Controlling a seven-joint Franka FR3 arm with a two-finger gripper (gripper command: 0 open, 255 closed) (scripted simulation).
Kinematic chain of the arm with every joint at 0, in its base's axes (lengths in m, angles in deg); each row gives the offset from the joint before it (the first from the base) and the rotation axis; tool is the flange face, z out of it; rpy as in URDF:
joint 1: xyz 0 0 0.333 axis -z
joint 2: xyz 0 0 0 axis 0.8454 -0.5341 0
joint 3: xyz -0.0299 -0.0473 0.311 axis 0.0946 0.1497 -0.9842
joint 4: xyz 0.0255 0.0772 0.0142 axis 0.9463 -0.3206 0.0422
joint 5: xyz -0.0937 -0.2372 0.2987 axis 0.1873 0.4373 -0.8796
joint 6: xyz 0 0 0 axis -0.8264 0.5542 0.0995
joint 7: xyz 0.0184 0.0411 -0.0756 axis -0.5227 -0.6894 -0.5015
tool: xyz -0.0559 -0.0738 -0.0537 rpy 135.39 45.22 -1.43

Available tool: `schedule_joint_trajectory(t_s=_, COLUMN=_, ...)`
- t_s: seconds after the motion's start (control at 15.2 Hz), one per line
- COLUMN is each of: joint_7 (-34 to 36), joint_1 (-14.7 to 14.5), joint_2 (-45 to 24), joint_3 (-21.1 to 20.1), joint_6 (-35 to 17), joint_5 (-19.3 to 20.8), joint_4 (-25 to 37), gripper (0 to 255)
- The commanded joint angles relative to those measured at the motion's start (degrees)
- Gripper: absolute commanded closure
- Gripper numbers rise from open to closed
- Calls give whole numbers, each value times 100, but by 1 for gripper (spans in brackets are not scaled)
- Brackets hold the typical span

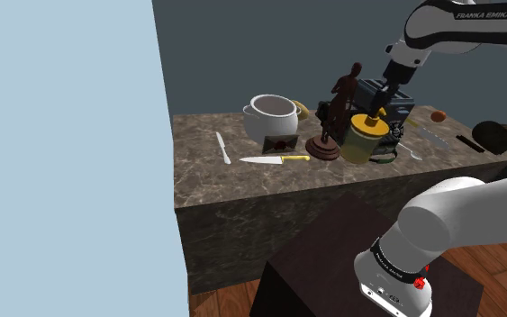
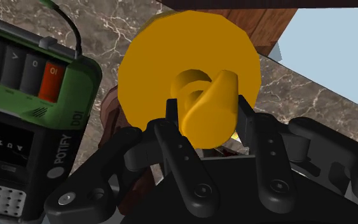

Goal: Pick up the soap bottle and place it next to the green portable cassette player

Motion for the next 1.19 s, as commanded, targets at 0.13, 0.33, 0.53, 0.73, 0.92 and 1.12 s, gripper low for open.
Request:
schedule_joint_trajectory(t_s=0.13, joint_7=-10, joint_1=20, joint_2=-10, joint_3=56, joint_6=-305, joint_5=41, joint_4=-287, gripper=255)
schedule_joint_trajectory(t_s=0.33, joint_7=-19, joint_1=32, joint_2=-35, joint_3=102, joint_6=-541, joint_5=71, joint_4=-498, gripper=255)
schedule_joint_trajectory(t_s=0.53, joint_7=-29, joint_1=42, joint_2=-75, joint_3=151, joint_6=-783, joint_5=100, joint_4=-699, gripper=255)
schedule_joint_trajectory(t_s=0.73, joint_7=-41, joint_1=50, joint_2=-130, joint_3=204, joint_6=-1029, joint_5=128, joint_4=-892, gripper=255)
schedule_joint_trajectory(t_s=0.92, joint_7=-56, joint_1=55, joint_2=-200, joint_3=260, joint_6=-1282, joint_5=154, joint_4=-1075, gripper=255)
schedule_joint_trajectory(t_s=1.12, joint_7=-73, joint_1=57, joint_2=-287, joint_3=319, joint_6=-1541, joint_5=177, joint_4=-1249, gripper=255)
